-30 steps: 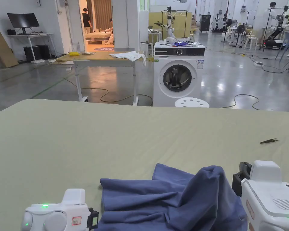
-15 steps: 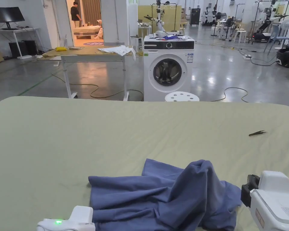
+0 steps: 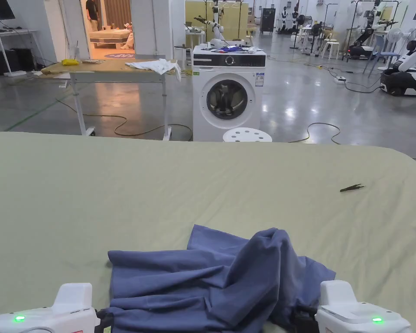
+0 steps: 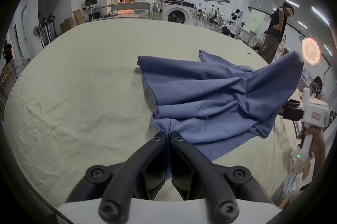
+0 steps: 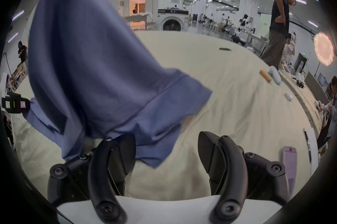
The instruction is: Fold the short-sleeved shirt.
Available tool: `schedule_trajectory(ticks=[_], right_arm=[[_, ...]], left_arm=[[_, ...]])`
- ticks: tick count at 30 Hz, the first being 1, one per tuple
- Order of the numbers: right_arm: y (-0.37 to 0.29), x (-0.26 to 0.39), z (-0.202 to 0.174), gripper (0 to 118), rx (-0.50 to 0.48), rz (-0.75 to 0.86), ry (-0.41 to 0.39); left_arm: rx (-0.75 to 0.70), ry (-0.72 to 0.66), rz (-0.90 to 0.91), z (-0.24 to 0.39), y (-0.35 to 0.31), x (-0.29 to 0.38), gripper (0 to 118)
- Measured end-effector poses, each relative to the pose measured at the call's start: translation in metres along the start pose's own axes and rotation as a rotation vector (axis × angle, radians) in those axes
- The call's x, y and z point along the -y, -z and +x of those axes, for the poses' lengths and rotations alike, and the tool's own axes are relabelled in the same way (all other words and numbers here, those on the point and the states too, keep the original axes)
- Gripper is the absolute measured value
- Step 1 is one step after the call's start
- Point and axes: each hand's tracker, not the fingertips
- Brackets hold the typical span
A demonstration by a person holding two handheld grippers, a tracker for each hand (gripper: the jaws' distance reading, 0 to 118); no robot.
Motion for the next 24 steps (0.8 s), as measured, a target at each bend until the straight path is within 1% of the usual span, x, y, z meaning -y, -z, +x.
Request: schedule_trajectory(ticks=[2,4,5,6,8,10,12,15,18,20,22,24], right_arm=[[0.013,0.0,-0.003,70,-0.028,-0.01,0.02],[0.014,-0.001,-0.004,40,-0.07,-0.004,0.022],[0.012,-0.002,-0.005,21,-0.093,0.012,0.011],[0.01,-0.003,-0.006,6,-0.108,0.016,0.009],[0.004,-0.005,-0.005,6,-0.087,0.023,-0.002],[-0.005,-0.007,0.001,5,-0.071,0.047,0.018],[-0.02,-0.012,0.009,5,-0.03,0.106,0.031],[-0.045,-0.024,0.021,4,0.038,0.194,0.021],[-0.07,-0.043,0.039,4,0.053,0.274,0.04],[-0.089,-0.061,0.048,4,0.06,0.327,0.04],[-0.105,-0.079,0.052,4,0.059,0.378,0.037],[-0.118,-0.1,0.05,4,0.073,0.425,0.016]], left_arm=[[-0.001,0.006,0.0,-0.001,0.006,-0.001,0],[0.001,0.005,0.0,-0.004,0.007,-0.001,0],[0.004,0.001,0.003,-0.004,0.009,0.0,0],[0.007,0.001,0.003,-0.004,0.009,0.0,0],[0.013,0.0,0.011,-0.006,0.007,-0.002,0],[0.009,0.001,0.048,-0.009,0.005,-0.004,0],[0.01,-0.002,0.107,-0.012,-0.003,-0.011,0],[-0.006,-0.007,0.201,-0.014,-0.022,-0.027,0],[-0.01,-0.017,0.295,-0.022,-0.042,-0.05,0],[0.007,-0.022,0.346,-0.026,-0.055,-0.069,0],[-0.002,-0.002,0.387,-0.024,-0.066,-0.087,0],[-0.01,0.02,0.434,-0.022,-0.077,-0.109,0]])
